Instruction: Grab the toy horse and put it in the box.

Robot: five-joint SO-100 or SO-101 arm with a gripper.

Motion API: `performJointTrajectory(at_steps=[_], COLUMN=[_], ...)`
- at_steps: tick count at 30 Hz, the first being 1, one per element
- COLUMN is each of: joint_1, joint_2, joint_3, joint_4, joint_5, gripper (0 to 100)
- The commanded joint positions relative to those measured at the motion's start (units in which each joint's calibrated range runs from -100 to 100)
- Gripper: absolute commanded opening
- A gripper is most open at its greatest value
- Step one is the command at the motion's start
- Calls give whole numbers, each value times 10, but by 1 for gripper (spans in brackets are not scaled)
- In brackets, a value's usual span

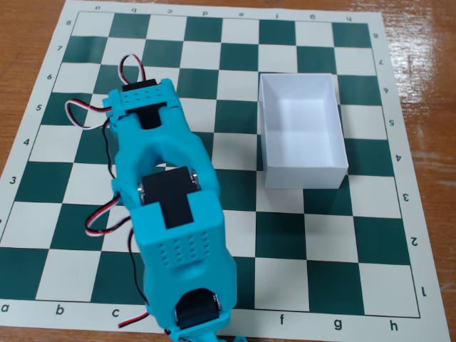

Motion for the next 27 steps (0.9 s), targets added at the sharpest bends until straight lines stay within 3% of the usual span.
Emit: performJointTrajectory(at_steps=[1,14,21,27], joint_1=[30,201,320,353], joint_2=[-76,-299,-328,-243], joint_3=[-6,113,209,224], joint_4=[12,-11,-153,-277], joint_5=[2,10,25,22], gripper=[0,0,0,0])
